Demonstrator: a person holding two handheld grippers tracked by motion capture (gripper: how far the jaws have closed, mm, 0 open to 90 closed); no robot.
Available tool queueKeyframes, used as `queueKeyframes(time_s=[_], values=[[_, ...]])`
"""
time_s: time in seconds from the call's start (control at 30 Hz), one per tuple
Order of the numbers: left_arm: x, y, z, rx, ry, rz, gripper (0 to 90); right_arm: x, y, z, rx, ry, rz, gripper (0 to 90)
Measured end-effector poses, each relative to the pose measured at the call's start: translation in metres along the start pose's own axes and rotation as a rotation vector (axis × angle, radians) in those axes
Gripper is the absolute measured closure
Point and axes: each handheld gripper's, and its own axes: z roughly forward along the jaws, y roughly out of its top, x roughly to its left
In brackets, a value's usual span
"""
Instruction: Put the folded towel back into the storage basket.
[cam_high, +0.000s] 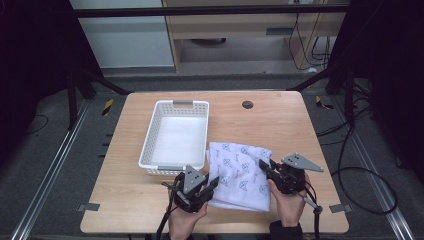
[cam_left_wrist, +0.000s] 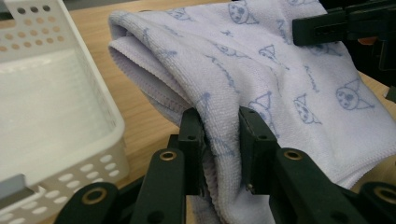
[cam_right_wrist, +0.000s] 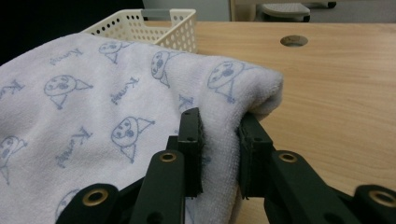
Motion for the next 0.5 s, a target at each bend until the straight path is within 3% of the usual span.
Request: queueKeyframes(time_s=[0.5], values=[[0.010, 0.043, -0.011, 0.001, -0.004, 0.044, 72.2, 0.011, 0.033, -0.004, -0.072, -0.035, -0.013, 74.3]])
